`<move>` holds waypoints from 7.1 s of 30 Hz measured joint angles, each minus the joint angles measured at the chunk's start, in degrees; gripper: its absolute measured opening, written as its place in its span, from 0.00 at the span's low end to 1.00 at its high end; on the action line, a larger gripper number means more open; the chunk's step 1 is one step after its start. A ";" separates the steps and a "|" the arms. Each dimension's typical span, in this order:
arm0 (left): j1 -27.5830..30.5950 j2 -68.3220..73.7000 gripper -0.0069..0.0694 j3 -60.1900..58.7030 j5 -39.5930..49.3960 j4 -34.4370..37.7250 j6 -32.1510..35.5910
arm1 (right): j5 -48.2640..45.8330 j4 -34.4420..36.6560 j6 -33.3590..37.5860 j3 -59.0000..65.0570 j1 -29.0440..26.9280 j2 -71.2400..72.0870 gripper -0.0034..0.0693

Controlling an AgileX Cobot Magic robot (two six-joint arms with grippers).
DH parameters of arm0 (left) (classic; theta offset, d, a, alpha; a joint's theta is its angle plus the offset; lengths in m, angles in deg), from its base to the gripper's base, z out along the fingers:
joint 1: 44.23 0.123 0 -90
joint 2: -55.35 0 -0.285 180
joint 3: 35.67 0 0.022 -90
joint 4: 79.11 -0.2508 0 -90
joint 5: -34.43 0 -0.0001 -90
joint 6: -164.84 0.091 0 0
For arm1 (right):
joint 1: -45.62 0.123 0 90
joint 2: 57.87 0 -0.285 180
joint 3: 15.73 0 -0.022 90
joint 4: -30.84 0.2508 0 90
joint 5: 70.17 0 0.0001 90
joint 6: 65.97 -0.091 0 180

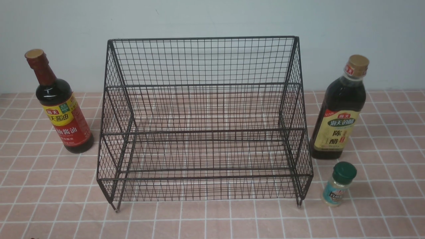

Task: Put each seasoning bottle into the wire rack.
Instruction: Use the right arm to grab the condiment bottle farthest to it, then use the right arm to put the condiment bottle back on the shelf, then use the right arm to grab the condiment bottle closest to it, then use the right arm to put the condiment bottle back on the shelf

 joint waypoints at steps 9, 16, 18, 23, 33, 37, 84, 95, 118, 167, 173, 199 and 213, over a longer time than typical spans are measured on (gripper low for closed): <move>0.00 0.00 0.08 0.00 0.00 0.00 0.00 | 1.55 -10.29 -3.56 -5.86 1.49 -4.15 0.03; 0.00 0.00 0.08 0.00 0.00 0.00 0.00 | 1.52 -24.19 -2.58 -21.74 5.99 -26.84 0.03; 0.00 0.00 0.08 0.00 0.00 0.00 0.00 | 1.54 -26.14 -0.92 -27.21 7.34 -37.21 0.05; 0.00 0.00 0.08 0.00 0.00 0.00 0.00 | 1.90 -26.73 1.99 -35.75 7.60 -52.58 0.17; 0.00 0.00 0.08 0.00 0.00 0.00 0.00 | 6.34 -29.47 3.72 -46.37 8.65 -71.34 0.65; 0.00 0.00 0.08 0.00 0.00 0.00 0.00 | 7.60 -29.67 4.09 -47.93 8.65 -78.52 0.78; 0.00 0.00 0.08 0.00 0.00 0.00 0.00 | -1.18 -29.58 0.49 -65.05 25.06 -72.22 0.50; 0.00 0.00 0.08 0.00 0.00 0.00 0.00 | 1.52 -27.09 0.54 -65.05 25.60 -82.16 0.50; 0.00 0.00 0.08 0.00 0.00 0.00 0.00 | -15.18 -25.55 0.48 -65.37 25.71 -85.48 0.56; 0.00 0.00 0.08 0.00 0.00 0.00 0.00 | -37.03 -32.88 -8.47 -44.20 21.56 -74.48 0.75; 0.00 0.00 0.08 0.00 0.00 0.00 0.00 | -35.45 -34.63 -8.47 -44.20 21.07 -77.28 0.75; 0.00 0.00 0.08 0.00 0.00 0.00 0.00 | -37.66 -37.78 -9.51 -44.43 20.87 -78.48 0.51; 0.00 0.00 0.08 0.00 0.00 0.00 0.00 | -41.57 -23.53 -2.30 -48.87 20.87 -61.19 0.51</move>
